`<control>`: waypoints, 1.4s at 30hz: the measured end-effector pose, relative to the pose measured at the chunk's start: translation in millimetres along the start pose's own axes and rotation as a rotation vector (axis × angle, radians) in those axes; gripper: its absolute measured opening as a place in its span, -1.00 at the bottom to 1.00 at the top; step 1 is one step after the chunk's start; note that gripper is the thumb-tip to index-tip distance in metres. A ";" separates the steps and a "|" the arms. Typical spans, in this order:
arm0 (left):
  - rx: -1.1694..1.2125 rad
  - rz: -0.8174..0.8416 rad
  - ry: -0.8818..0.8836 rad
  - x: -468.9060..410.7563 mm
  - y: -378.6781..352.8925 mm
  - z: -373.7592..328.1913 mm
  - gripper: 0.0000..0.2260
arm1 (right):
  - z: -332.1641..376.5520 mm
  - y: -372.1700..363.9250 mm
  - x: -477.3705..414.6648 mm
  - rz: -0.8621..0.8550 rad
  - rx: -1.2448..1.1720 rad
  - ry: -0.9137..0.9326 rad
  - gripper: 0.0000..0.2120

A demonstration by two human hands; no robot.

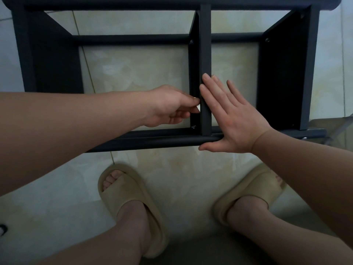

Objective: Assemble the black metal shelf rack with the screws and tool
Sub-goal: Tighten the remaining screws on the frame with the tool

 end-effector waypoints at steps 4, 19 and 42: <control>-0.006 0.014 0.019 -0.1 -0.9 2.2 -0.91 | -0.4 0.0 -0.1 0.003 -0.003 -0.001 0.16; -0.053 0.026 0.006 -0.2 -5.7 5.9 -0.89 | -0.5 -0.4 -0.1 0.001 -0.005 0.001 0.17; -0.335 0.108 -0.158 4.1 8.1 4.9 -0.86 | -1.3 -1.1 0.0 0.001 -0.002 0.002 0.16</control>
Point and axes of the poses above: each hand's wrist, its own x-axis away from the middle knuckle, its own y-axis out of the back of the hand, z = x × y, the point moved 3 cm from there along -x, towards the middle knuckle, and after that the axes turned 10 degrees about -z, right-handed, at the moved point
